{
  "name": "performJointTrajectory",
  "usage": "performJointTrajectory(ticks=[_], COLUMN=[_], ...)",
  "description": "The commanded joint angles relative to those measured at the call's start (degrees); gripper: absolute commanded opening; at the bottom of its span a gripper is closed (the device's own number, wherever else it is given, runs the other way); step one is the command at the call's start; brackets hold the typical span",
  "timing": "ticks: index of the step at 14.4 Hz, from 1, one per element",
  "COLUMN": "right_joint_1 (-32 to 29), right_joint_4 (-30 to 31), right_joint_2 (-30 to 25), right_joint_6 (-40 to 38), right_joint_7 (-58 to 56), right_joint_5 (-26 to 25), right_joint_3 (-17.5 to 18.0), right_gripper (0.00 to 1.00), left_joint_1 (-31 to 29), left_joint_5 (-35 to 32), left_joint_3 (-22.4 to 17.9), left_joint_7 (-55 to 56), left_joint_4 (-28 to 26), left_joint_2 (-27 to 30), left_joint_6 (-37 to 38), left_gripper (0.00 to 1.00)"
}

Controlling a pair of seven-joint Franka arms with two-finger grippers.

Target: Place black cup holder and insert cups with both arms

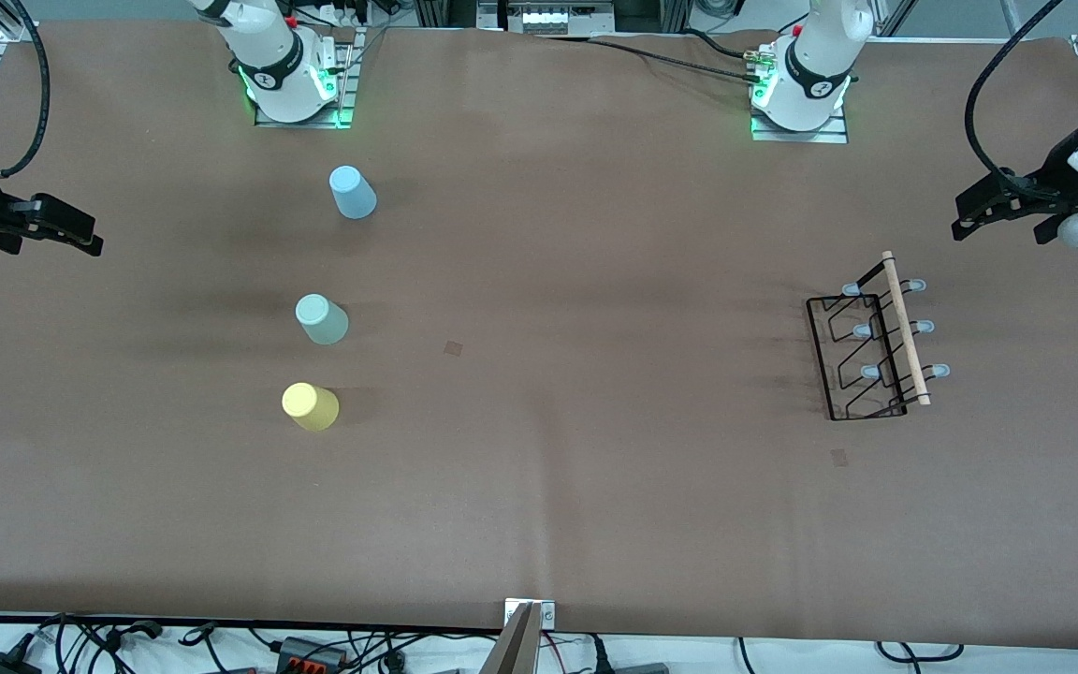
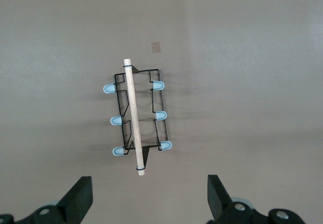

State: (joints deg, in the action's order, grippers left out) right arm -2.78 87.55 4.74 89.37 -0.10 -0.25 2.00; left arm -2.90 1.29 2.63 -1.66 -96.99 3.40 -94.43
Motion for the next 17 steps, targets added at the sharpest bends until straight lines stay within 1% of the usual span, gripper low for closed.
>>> performJointTrajectory(ticks=[1,4,8,9,11,13,14,16,17], right_joint_1=[0.15,-0.12,-0.12,-0.12,0.14,0.41,0.58,0.94,0.94], right_joint_4=[-1.33,-1.42,-0.98,-0.98,-0.11,3.13,5.67,15.14,21.46], right_joint_2=[0.27,0.62,4.21,4.4,4.58,3.79,3.09,-0.41,-2.87], right_joint_6=[-1.13,-1.22,-8.05,-9.55,-9.66,-6.86,-4.15,5.93,11.9], right_joint_7=[0.19,-0.95,-1.22,-1.04,-0.87,-0.86,-0.87,-0.69,-0.52], right_joint_5=[0.69,0.6,0.07,-0.01,-0.28,-0.37,-0.37,-0.28,-0.28], right_joint_3=[-0.06,-0.06,-0.15,-0.15,-0.06,-0.06,0.2,0.38,0.46], right_gripper=[1.0,1.0,1.0,1.0,1.0,1.0,1.0,1.0,1.0], left_joint_1=[-0.27,-0.27,-0.18,-0.18,0.08,0.26,0.26,0.26,0.26], left_joint_5=[1.17,1.17,1.17,1.17,1.17,1.17,1.17,1.17,1.17], left_joint_3=[-0.17,-0.17,-0.17,-0.08,-0.08,-0.08,-0.08,-0.08,-0.08], left_joint_7=[-1.59,-1.59,-1.59,-1.59,-1.59,-1.59,-1.59,-1.59,-1.59], left_joint_4=[1.63,1.63,1.63,1.63,1.63,1.63,1.63,1.63,1.72], left_joint_2=[-0.59,-0.59,-0.59,-0.59,-0.59,-0.59,-0.59,-0.59,-0.59], left_joint_6=[1.18,1.09,1.0,0.92,0.92,0.83,0.83,0.83,0.83], left_gripper=[1.0,1.0,1.0,1.0,1.0,1.0,1.0,1.0,1.0])
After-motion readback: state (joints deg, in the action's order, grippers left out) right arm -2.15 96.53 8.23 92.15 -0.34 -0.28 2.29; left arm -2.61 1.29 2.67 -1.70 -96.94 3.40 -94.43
